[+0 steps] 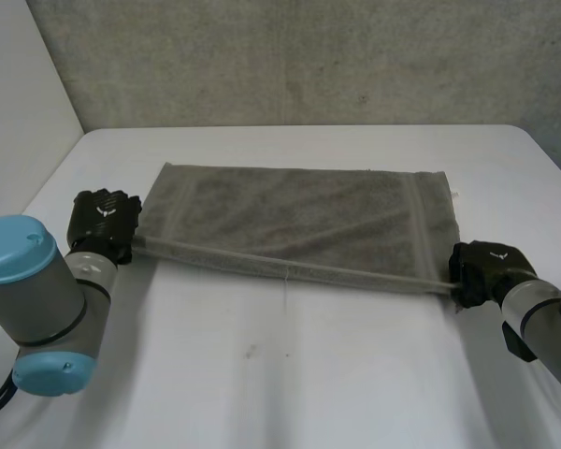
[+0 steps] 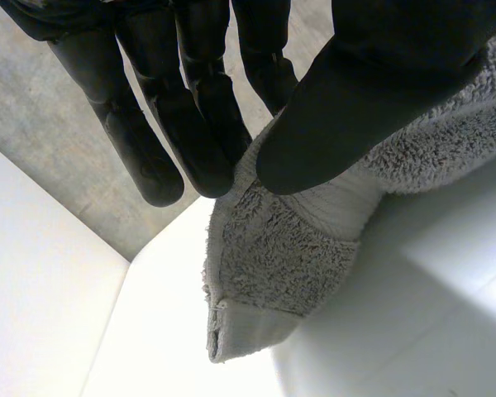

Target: Fold the towel.

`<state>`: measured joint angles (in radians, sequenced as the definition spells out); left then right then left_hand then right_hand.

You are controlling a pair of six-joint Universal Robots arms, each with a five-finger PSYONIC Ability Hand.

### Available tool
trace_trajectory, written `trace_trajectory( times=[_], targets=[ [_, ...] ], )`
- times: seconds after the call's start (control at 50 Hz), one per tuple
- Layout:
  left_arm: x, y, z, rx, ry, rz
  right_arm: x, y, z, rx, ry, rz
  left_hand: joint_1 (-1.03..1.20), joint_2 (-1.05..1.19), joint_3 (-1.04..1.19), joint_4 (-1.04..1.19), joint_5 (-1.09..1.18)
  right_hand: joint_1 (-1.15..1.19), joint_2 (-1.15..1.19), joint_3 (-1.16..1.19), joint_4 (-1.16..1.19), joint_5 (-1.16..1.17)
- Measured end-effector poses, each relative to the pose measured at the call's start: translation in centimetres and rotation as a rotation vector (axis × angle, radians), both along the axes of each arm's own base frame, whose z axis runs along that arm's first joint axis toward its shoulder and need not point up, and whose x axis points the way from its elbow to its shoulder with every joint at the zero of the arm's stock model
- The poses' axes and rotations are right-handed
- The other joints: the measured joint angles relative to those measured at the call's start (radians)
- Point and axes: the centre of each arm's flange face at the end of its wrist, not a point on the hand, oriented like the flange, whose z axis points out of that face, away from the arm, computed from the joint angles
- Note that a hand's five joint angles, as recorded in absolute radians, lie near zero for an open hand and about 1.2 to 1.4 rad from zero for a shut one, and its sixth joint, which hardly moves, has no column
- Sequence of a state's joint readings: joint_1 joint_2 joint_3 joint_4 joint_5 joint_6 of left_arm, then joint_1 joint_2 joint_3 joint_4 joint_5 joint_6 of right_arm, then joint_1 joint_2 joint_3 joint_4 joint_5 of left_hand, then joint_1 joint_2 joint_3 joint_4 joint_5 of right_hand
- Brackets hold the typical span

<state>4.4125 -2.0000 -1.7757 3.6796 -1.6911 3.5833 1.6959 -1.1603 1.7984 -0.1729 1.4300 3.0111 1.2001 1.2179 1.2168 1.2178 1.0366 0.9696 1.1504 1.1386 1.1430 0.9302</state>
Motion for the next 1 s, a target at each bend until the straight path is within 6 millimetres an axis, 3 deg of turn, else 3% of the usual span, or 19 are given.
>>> trace_trajectory(
  times=[0.06, 0.12, 0.26, 0.32, 0.46, 0.54, 0.66, 0.92, 1.0],
  targets=[
    [0.1, 0.2, -0.1, 0.009, -0.006, 0.0, -0.1, 0.0, 0.3, -0.015, 0.004, 0.006, 0.0, 0.0, 0.0, 0.0, 0.0, 0.0, 0.008, 0.01, 0.01, 0.009],
    [0.3, 1.0, -0.2, 0.049, -0.028, -0.002, -0.2, 0.0, 1.8, -0.083, 0.063, 0.056, 0.0, 0.0, 0.0, 0.0, 0.0, 0.0, 0.027, 0.043, 0.047, 0.038],
    [0.9, 3.7, 0.0, 0.176, -0.077, -0.007, -0.8, 1.2, 4.3, -0.16, 0.341, 0.184, 0.0, 0.0, 0.0, 0.0, 0.0, 0.0, 0.027, 0.043, 0.047, 0.04],
    [1.8, 6.6, 0.6, 0.316, -0.127, 0.0, -2.0, 2.9, 5.2, -0.1, 0.573, 0.283, 0.001, 0.0, 0.0, 0.0, 0.0, 0.0, 0.027, 0.043, 0.047, 0.041],
    [2.9, 11.5, 2.7, 0.488, -0.194, -0.014, -3.7, 5.4, 6.6, 0.068, 0.767, 0.414, 0.008, 0.0, 0.0, 0.0, 0.0, 0.0, 0.027, 0.043, 0.047, 0.042],
    [2.5, 12.1, 3.4, 0.473, -0.195, -0.037, -3.8, 5.3, 7.5, 0.063, 0.784, 0.42, 0.009, 0.0, 0.0, 0.0, 0.0, 0.0, 0.027, 0.043, 0.047, 0.046],
    [0.7, 9.5, 3.4, 0.37, -0.175, -0.065, -3.3, 2.9, 7.8, -0.042, 0.799, 0.387, 0.009, 0.0, 0.0, 0.0, 0.0, 0.0, 0.027, 0.043, 0.047, 0.048],
    [-5.4, -3.6, -0.9, 0.023, -0.27, -0.108, 1.3, -6.2, 3.0, -0.3, 0.895, 0.267, 0.009, 0.0, 0.0, 0.0, 0.0, 0.0, 0.027, 0.043, 0.047, 0.055],
    [-6.7, -6.5, -2.0, -0.049, -0.276, -0.105, 2.1, -9.0, 1.8, -0.38, 0.904, 0.214, 0.009, 0.0, 0.0, 0.0, 0.0, 0.0, 0.027, 0.043, 0.047, 0.056]
  ],
)
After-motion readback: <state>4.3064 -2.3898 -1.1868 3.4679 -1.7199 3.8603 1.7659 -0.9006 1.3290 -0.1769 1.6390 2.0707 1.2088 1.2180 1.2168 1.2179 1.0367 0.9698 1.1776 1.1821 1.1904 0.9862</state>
